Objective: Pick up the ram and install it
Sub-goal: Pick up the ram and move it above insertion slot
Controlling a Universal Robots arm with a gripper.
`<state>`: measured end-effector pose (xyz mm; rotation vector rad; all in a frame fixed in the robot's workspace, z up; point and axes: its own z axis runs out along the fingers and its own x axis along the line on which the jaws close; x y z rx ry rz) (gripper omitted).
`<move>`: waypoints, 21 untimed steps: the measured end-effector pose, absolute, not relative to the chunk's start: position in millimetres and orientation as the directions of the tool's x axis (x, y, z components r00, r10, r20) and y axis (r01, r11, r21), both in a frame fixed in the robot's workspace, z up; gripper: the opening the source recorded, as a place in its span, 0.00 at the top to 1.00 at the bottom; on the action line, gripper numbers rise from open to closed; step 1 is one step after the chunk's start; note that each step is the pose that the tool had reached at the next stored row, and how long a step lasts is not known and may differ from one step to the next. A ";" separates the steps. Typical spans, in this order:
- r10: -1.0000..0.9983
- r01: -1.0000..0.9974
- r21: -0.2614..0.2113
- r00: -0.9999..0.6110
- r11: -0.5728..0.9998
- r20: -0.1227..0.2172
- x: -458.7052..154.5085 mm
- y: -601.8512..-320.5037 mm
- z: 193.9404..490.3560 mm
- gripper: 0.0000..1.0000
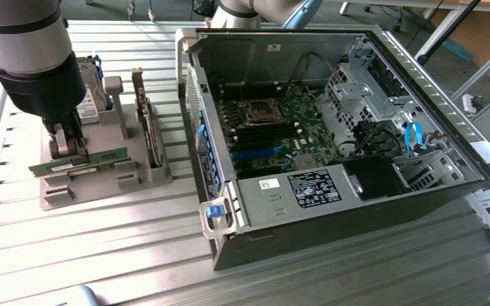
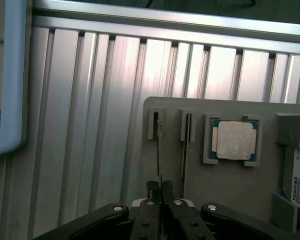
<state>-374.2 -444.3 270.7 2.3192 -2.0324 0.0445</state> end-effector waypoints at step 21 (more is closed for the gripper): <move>-0.989 -0.991 0.024 0.132 -0.130 0.060 -374.2 -444.3 289.7 0.87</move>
